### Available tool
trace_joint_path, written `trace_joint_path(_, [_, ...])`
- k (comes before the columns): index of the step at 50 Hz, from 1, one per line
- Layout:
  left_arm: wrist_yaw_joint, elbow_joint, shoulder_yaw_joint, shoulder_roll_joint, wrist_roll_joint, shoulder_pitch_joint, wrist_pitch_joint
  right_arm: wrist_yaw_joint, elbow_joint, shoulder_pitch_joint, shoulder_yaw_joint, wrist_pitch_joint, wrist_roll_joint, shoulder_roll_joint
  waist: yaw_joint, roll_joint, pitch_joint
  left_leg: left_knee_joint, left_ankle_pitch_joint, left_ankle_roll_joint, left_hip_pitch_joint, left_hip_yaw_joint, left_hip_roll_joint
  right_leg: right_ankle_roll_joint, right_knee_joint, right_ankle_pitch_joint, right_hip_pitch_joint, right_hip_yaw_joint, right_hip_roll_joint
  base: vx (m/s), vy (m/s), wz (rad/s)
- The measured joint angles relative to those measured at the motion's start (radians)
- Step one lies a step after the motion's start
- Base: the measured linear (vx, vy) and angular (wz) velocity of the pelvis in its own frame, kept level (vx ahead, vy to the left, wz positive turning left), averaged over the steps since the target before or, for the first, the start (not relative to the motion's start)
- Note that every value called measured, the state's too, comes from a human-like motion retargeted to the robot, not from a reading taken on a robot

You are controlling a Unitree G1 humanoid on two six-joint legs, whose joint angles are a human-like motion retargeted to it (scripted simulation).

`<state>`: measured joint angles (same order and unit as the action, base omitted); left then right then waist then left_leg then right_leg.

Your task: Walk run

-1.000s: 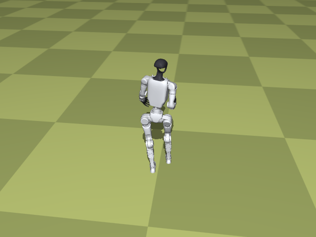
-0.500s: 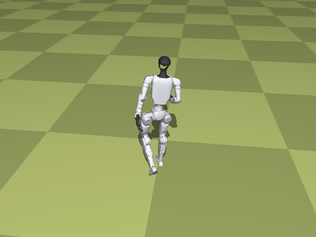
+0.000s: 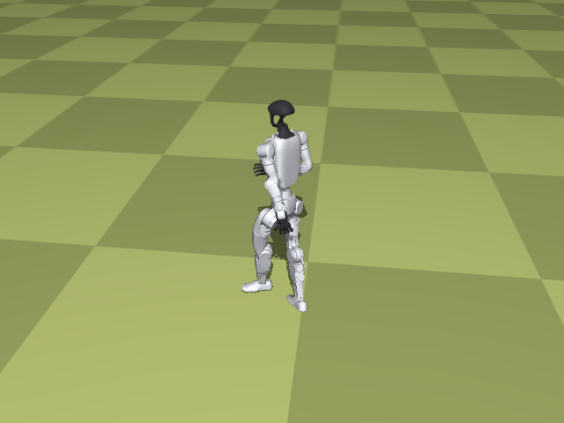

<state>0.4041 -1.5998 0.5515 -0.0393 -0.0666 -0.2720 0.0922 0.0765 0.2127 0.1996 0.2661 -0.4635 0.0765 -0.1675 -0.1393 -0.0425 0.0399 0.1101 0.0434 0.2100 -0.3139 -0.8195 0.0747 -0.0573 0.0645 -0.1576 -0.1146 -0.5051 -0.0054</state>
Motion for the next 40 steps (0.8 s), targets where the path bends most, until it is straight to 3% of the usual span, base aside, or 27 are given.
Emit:
trace_joint_path(2, [-0.017, -0.005, -0.001, 0.016, 0.002, 0.005, 0.003, 0.016, 0.016, 0.018, 0.017, 0.002, 0.004, 0.014, 0.018, -0.013, 0.018, -0.021, 0.021, 0.031, 0.008, 0.083, 0.041, -0.053, 0.042, 0.072, -0.016, -0.022, -0.024, 0.70, 0.03, 0.28])
trace_joint_path(5, [-0.052, -0.013, 0.000, 0.052, -0.027, 0.033, -0.004, 0.027, 0.040, 0.038, 0.065, 0.008, -0.001, 0.023, 0.035, 0.000, 0.029, -0.023, 0.048, 0.028, 0.049, 0.121, 0.029, -0.143, 0.160, 0.289, -0.026, -0.022, -0.052, 0.75, 0.09, 0.36])
trace_joint_path(6, [-0.068, -0.006, -0.001, 0.060, -0.036, 0.043, 0.006, 0.024, 0.040, 0.044, 0.083, 0.006, -0.005, 0.020, 0.027, 0.020, 0.031, -0.020, 0.060, 0.037, 0.063, 0.151, 0.023, -0.148, 0.216, 0.361, -0.016, -0.007, -0.048, 0.73, 0.12, 0.92])
trace_joint_path(7, [-0.083, 0.001, -0.003, 0.067, -0.045, 0.054, 0.017, 0.022, 0.039, 0.048, 0.098, 0.005, -0.007, 0.015, 0.020, 0.041, 0.033, -0.017, 0.072, 0.044, 0.078, 0.176, 0.014, -0.140, 0.278, 0.425, 0.000, 0.012, -0.039, 0.65, 0.11, 1.24])
trace_joint_path(10, [-0.112, 0.038, -0.020, 0.088, -0.055, 0.107, 0.043, 0.045, 0.042, 0.037, 0.113, -0.003, -0.001, -0.002, 0.002, 0.112, 0.037, -0.006, 0.095, 0.050, 0.121, 0.242, -0.026, -0.021, 0.507, 0.558, 0.087, 0.099, 0.016, 0.59, 0.12, 1.39])
trace_joint_path(13, [-0.130, 0.088, -0.029, 0.103, -0.026, 0.192, 0.043, 0.078, 0.052, 0.033, 0.091, 0.005, -0.006, 0.005, -0.012, 0.156, 0.037, 0.001, 0.107, 0.047, 0.154, 0.344, -0.029, -0.041, 0.635, 0.442, 0.185, 0.268, 0.098, 0.49, 0.11, 1.71])
trace_joint_path(15, [-0.141, 0.131, -0.042, 0.110, -0.014, 0.248, 0.055, 0.066, 0.049, 0.043, 0.075, 0.005, -0.024, 0.011, -0.016, 0.170, 0.041, -0.004, 0.107, 0.045, 0.186, 0.389, -0.023, -0.038, 0.658, 0.374, 0.228, 0.326, 0.103, 0.50, 0.07, 1.93])
trace_joint_path(20, [-0.136, 0.279, -0.104, 0.097, -0.058, 0.366, 0.112, 0.021, 0.030, 0.071, 0.046, -0.011, -0.036, 0.034, -0.057, 0.160, 0.052, -0.013, 0.107, 0.052, 0.245, 0.558, 0.033, 0.052, 0.506, 0.237, 0.305, 0.300, -0.034, 0.45, -0.01, 2.18])
trace_joint_path(22, [-0.115, 0.328, -0.128, 0.095, -0.072, 0.401, 0.135, 0.031, 0.033, 0.079, 0.040, -0.006, -0.017, 0.045, -0.069, 0.140, 0.048, -0.007, 0.112, 0.052, 0.271, 0.629, 0.062, 0.049, 0.391, 0.241, 0.332, 0.360, -0.044, 0.45, -0.09, 1.93])
trace_joint_path(27, [-0.107, 0.386, -0.184, 0.104, -0.055, 0.439, 0.172, 0.023, 0.037, 0.077, 0.046, 0.006, -0.006, 0.041, -0.097, 0.091, 0.008, 0.008, 0.121, 0.052, 0.356, 0.787, 0.135, -0.018, 0.147, 0.239, 0.396, 0.647, -0.006, 0.48, -0.08, 1.66])
trace_joint_path(29, [-0.121, 0.380, -0.198, 0.106, -0.036, 0.435, 0.178, 0.015, 0.032, 0.070, 0.044, 0.004, -0.028, 0.035, -0.110, 0.078, -0.012, 0.010, 0.122, 0.052, 0.394, 0.849, 0.160, -0.050, 0.071, 0.246, 0.425, 0.683, -0.019, 0.49, -0.08, 1.50])
trace_joint_path(30, [-0.128, 0.371, -0.202, 0.106, -0.025, 0.430, 0.179, 0.013, 0.029, 0.067, 0.044, 0.003, -0.041, 0.032, -0.118, 0.074, -0.022, 0.012, 0.122, 0.052, 0.412, 0.880, 0.168, -0.072, 0.036, 0.248, 0.435, 0.684, -0.024, 0.61, -0.15, 1.42])
trace_joint_path(32, [-0.141, 0.328, -0.199, 0.106, -0.004, 0.412, 0.170, 0.018, 0.025, 0.065, 0.046, 0.002, -0.059, 0.028, -0.125, 0.066, -0.043, 0.019, 0.124, 0.050, 0.452, 0.925, 0.183, -0.188, -0.022, 0.242, 0.444, 0.661, -0.035, 0.59, -0.23, 0.99])
trace_joint_path(33, [-0.145, 0.296, -0.194, 0.110, 0.006, 0.400, 0.161, 0.023, 0.026, 0.065, 0.050, 0.003, -0.063, 0.029, -0.115, 0.063, -0.053, 0.025, 0.132, 0.043, 0.475, 0.931, 0.176, -0.200, -0.037, 0.236, 0.442, 0.616, -0.021, 0.62, -0.34, 0.57])
trace_joint_path(35, [-0.153, 0.215, -0.187, 0.118, 0.025, 0.375, 0.137, 0.034, 0.030, 0.068, 0.052, 0.006, -0.068, 0.033, -0.114, 0.059, -0.064, 0.036, 0.129, 0.030, 0.511, 0.960, 0.173, -0.204, -0.054, 0.244, 0.428, 0.613, 0.011, 0.64, -0.26, 0.84])
trace_joint_path(38, [-0.173, 0.048, -0.189, 0.141, 0.069, 0.341, 0.088, 0.040, 0.033, 0.090, 0.039, 0.010, -0.075, 0.039, -0.177, 0.055, -0.034, 0.056, 0.050, 0.024, 0.526, 1.024, 0.210, -0.203, -0.039, 0.360, 0.401, 0.598, -0.054, 0.53, 0.05, 2.03])
trace_joint_path(40, [-0.195, -0.041, -0.195, 0.163, 0.117, 0.293, 0.045, 0.034, 0.037, 0.122, 0.039, 0.010, -0.078, 0.051, -0.231, 0.059, -0.008, 0.107, -0.017, -0.011, 0.529, 1.073, 0.203, -0.131, -0.042, 0.378, 0.378, 0.499, -0.077, 0.71, -0.26, 2.24])
